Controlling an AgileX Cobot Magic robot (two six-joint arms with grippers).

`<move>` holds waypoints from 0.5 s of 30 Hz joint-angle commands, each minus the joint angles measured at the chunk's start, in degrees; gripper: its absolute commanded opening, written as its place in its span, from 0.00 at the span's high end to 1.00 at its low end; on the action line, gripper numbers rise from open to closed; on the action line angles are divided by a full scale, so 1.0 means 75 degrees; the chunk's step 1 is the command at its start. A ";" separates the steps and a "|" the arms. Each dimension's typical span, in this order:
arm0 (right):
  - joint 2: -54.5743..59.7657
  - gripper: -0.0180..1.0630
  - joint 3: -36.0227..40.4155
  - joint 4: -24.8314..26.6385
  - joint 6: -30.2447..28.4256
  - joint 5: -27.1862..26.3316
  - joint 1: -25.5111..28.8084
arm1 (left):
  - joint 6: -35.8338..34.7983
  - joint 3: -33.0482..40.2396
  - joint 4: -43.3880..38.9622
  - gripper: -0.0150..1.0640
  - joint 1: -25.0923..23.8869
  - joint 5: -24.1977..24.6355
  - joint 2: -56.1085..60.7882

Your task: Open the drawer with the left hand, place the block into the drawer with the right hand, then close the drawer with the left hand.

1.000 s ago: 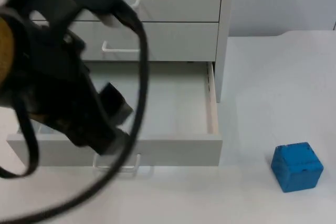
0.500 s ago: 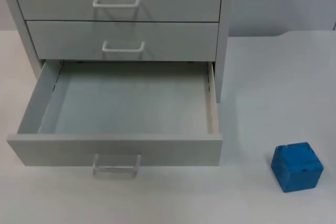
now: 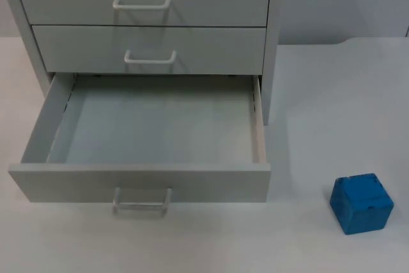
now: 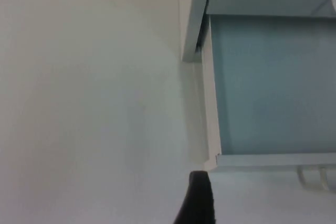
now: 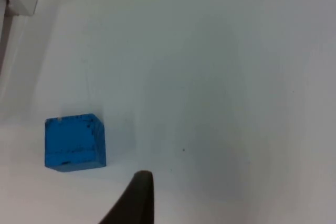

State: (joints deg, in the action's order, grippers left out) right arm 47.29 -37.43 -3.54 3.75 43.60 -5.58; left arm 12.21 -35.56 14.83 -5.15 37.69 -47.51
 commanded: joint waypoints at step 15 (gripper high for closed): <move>-0.0034 0.02 0.0038 0.0058 -0.0079 0.0153 0.0039 | -0.0667 0.0392 -0.0669 0.01 -0.0024 0.0749 0.2179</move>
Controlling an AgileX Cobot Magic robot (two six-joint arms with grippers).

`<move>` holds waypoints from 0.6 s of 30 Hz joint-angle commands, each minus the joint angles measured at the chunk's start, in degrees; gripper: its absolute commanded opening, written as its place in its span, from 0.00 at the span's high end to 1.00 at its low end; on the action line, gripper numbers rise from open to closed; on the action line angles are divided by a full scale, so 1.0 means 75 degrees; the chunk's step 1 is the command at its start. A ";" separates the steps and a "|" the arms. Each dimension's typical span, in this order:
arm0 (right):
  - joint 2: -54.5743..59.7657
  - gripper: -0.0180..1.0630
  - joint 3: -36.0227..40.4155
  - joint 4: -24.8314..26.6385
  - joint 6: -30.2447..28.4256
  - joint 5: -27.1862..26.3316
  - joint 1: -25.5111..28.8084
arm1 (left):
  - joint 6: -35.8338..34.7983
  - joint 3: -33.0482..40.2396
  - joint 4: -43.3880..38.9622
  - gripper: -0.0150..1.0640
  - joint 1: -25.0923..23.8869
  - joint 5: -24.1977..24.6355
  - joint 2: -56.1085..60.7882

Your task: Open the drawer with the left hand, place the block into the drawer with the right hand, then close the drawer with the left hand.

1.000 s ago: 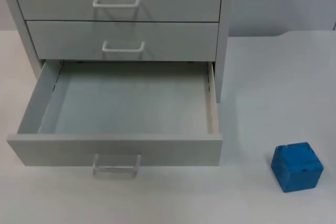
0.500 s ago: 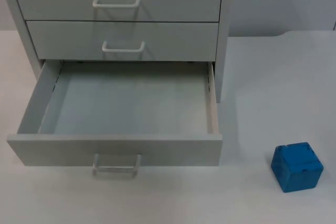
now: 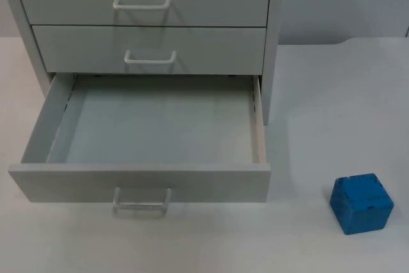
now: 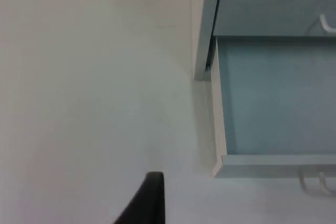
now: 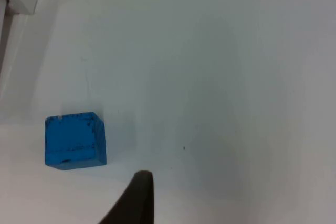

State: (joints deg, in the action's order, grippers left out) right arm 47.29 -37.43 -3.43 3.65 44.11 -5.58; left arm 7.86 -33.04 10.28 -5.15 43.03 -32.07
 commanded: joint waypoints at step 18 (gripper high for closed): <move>0.2685 0.09 -0.0279 0.2230 -0.1853 -0.0005 -0.0247 | -0.0102 0.0503 -0.0296 0.01 -0.0024 0.0162 0.0941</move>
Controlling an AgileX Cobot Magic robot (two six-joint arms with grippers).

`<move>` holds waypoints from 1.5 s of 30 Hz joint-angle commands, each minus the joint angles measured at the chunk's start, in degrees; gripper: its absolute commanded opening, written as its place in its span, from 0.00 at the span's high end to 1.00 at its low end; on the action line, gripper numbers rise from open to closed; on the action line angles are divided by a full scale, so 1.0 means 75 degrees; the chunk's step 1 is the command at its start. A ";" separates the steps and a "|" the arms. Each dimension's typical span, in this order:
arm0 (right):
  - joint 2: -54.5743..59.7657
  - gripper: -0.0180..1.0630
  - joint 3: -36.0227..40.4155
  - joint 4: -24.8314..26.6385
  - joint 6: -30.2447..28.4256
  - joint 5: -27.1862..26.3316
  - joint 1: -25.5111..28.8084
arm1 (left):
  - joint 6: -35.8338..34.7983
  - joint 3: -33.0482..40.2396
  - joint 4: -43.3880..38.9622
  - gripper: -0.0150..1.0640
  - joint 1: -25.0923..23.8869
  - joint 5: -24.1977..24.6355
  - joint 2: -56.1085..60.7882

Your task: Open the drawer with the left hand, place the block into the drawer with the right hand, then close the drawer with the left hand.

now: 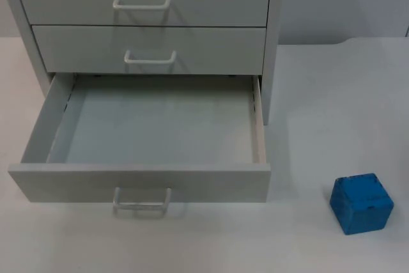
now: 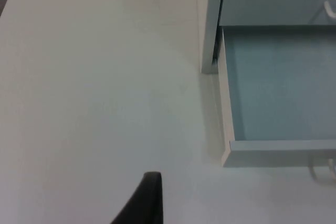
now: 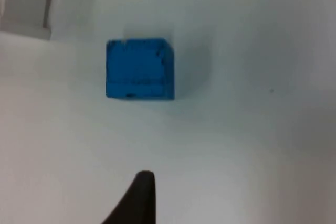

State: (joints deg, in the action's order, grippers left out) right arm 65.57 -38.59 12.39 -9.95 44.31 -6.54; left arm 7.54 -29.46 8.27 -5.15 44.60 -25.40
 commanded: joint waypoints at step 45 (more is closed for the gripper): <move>0.2735 0.98 -0.1011 -0.6669 0.7806 -0.2220 -0.4454 | -0.0059 0.0039 -0.0026 0.01 -0.0024 -0.0202 0.0053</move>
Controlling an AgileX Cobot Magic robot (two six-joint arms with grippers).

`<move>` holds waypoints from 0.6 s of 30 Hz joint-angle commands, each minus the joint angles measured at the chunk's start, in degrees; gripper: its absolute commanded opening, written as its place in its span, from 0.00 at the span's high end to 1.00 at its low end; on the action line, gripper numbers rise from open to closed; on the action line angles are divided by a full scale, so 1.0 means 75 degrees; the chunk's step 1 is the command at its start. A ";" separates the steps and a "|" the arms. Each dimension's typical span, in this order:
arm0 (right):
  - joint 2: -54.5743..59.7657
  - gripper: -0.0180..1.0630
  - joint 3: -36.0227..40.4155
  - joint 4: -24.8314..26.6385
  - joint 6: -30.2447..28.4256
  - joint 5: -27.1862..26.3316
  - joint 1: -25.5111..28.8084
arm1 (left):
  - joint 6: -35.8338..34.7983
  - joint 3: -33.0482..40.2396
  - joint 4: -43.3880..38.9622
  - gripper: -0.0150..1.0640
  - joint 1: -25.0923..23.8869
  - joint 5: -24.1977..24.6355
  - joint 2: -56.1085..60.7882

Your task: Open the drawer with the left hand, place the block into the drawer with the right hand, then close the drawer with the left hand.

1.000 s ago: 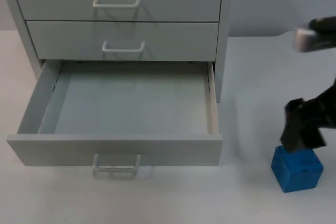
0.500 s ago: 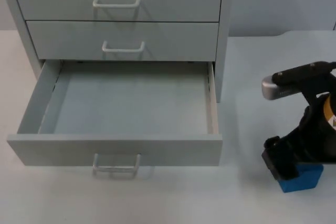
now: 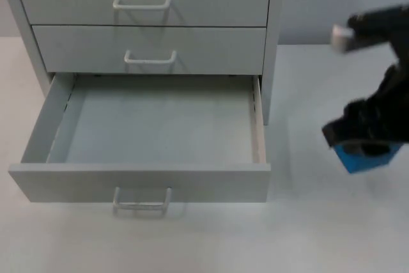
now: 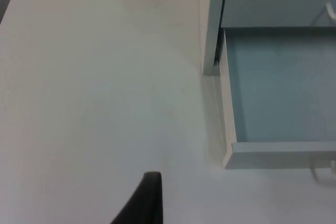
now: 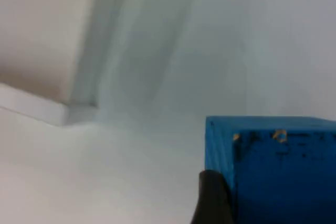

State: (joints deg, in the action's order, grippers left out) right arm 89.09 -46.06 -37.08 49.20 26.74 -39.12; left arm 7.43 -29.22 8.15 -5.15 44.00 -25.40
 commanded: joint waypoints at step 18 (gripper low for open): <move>0.0184 0.98 -0.1668 -0.0523 -0.0162 0.0182 -0.1279 | -0.0045 0.0007 0.0022 0.01 -0.0024 -0.0184 0.0053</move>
State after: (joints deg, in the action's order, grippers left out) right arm 88.16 -55.93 -40.09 48.62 28.42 -48.27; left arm 7.43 -29.22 8.15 -5.15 43.10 -25.40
